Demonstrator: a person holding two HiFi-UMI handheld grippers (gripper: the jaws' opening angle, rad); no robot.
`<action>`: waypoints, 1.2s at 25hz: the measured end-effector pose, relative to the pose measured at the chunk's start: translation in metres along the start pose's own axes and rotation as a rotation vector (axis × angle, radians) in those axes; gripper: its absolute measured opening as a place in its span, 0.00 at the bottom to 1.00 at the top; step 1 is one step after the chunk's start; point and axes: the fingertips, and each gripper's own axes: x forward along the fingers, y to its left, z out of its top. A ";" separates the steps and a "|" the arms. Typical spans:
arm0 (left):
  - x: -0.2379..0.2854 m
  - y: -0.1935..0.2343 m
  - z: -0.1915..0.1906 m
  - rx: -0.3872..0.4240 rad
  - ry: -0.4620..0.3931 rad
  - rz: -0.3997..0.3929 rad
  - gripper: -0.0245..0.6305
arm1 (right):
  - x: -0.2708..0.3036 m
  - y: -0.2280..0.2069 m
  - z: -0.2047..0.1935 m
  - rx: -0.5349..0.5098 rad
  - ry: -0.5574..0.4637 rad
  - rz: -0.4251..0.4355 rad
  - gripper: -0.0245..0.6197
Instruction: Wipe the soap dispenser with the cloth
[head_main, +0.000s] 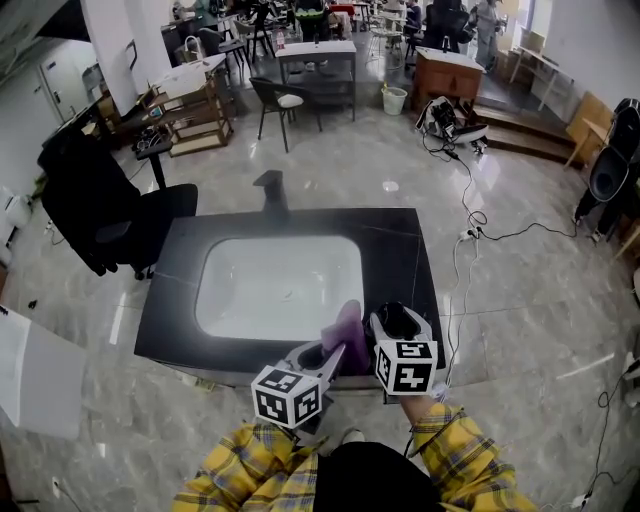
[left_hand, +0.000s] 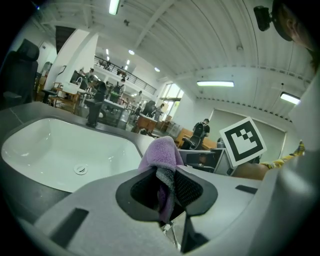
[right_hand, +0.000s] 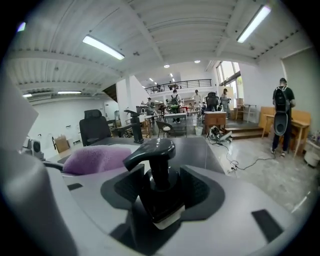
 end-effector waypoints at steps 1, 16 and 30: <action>0.000 -0.001 0.001 -0.001 -0.001 0.000 0.14 | 0.000 0.001 0.000 -0.006 -0.003 -0.002 0.37; 0.004 -0.023 0.027 0.025 -0.093 -0.042 0.14 | -0.058 0.009 0.004 -0.325 -0.103 0.143 0.47; 0.032 -0.040 0.019 0.048 -0.072 -0.071 0.14 | -0.075 -0.031 -0.015 -0.165 -0.077 0.074 0.47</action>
